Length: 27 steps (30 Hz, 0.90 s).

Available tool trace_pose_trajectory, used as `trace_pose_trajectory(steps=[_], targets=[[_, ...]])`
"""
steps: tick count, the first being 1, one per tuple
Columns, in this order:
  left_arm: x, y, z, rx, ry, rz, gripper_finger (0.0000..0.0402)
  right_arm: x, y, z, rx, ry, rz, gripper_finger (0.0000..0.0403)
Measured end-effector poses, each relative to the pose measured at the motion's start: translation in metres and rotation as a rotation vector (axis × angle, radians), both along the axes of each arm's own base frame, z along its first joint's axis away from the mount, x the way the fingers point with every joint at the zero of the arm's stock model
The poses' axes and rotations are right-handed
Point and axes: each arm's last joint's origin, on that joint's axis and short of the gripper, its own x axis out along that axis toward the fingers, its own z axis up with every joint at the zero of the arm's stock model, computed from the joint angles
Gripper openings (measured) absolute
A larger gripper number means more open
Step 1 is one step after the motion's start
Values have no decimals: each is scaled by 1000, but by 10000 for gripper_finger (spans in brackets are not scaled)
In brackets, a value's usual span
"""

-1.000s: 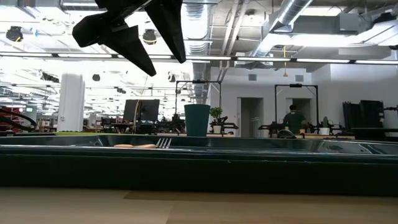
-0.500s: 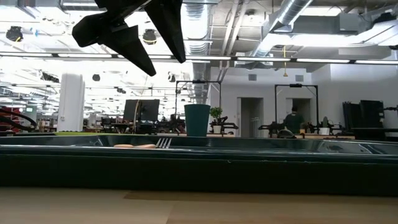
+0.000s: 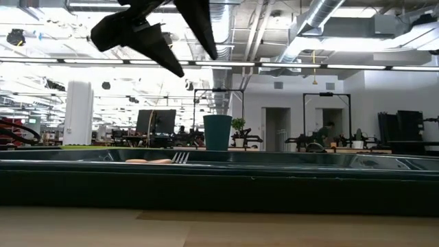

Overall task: Pick and place plate/cup/fork/spoon on tray
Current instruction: Put the orange spoon on the black tray to the left of the orange fork

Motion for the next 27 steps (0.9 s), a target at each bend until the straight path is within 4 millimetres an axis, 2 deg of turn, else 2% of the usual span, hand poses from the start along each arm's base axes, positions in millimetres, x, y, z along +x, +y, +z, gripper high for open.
trace_pose_trajectory(steps=[6, 16, 21, 27], targets=[[14, 4, 5, 14, -83, -41, 238, 10, -6, 28, 4, -171, 13, 2], [46, 22, 22, 36, -249, -133, 238, 53, -20, 69, -88, -442, 146, 2], [51, 26, 24, 5, -274, -149, 238, 69, -26, 80, -119, -551, 207, 2], [56, 27, 28, -43, -330, -171, 238, 79, -33, 77, -151, -553, 240, 2]])
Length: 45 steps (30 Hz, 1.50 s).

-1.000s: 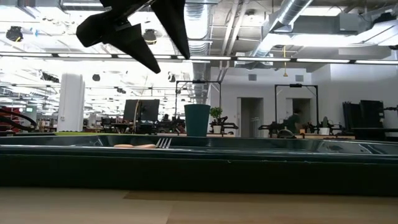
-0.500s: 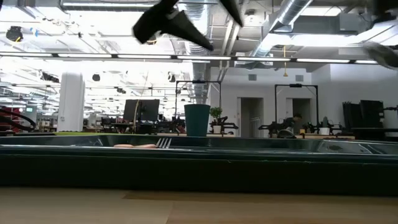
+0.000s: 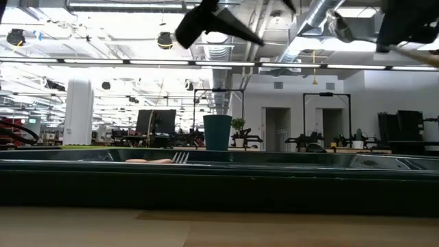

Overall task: Pick and place plate/cup/fork/spoon on tray
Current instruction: Put the orange spoon on the black tray to the left of the orange fork

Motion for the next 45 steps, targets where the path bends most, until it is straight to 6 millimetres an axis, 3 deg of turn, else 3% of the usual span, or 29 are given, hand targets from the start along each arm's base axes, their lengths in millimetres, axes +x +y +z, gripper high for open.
trace_pose_trajectory(steps=[9, 28, 31, 40, 45], targets=[[10, 20, 3, -41, -20, -21, 238, 21, -9, -11, -27, -1, 28, 1], [15, 27, -6, -106, 35, -84, 234, 34, -25, -9, -26, -27, 68, 1], [15, 28, -6, -114, 32, -78, 212, 34, -25, -9, -30, -29, 80, 1], [15, 29, -6, -133, 25, -72, 87, 36, -28, -9, -34, -28, 73, 1], [15, 29, -6, -131, 26, -69, 40, 38, -31, -9, -38, -27, 67, 1]])
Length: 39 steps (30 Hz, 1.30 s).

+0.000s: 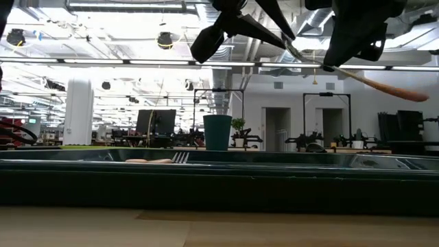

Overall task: Pick and place plate/cup/fork/spoon on tray
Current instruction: Put the orange spoon on the black tray to the left of the orange fork

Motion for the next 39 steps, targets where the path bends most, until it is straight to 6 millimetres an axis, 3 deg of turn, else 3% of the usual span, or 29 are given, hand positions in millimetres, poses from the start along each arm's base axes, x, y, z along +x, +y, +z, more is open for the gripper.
trace_pose_trajectory(steps=[17, 26, 33, 39], targets=[[-2, 2, -2, 65, 32, 26, 3, 2, -4, 0, -53, -23, -29, 8], [-2, 4, -2, 112, 42, -5, 1, 3, -4, 1, -54, -32, -28, 77], [-3, 16, -7, 177, 142, -54, 0, -4, 9, 1, -49, -28, 25, 148], [-11, 19, -12, 178, 275, -219, 0, -12, 22, 1, -44, -24, 70, 192]])
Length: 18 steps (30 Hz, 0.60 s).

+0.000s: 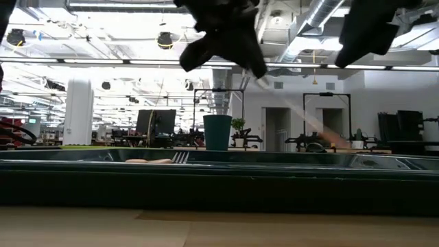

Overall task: Pick and place plate/cup/fork/spoon on tray
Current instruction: Put the orange spoon on the black tray to the left of the orange fork

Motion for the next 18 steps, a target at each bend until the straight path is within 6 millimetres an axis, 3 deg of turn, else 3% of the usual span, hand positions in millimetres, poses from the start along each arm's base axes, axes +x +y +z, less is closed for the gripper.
trace_pose_trajectory(steps=[6, 14, 18], targets=[[-24, 3, 8, 46, 179, -130, 0, -14, 20, -1, 9, 12, 60, 199], [-67, 10, 54, 169, 254, -435, 0, -32, 37, -3, -11, 40, 89, 185], [-84, 17, 60, 218, 287, -628, 0, -35, 40, -3, -17, 27, 73, 179]])
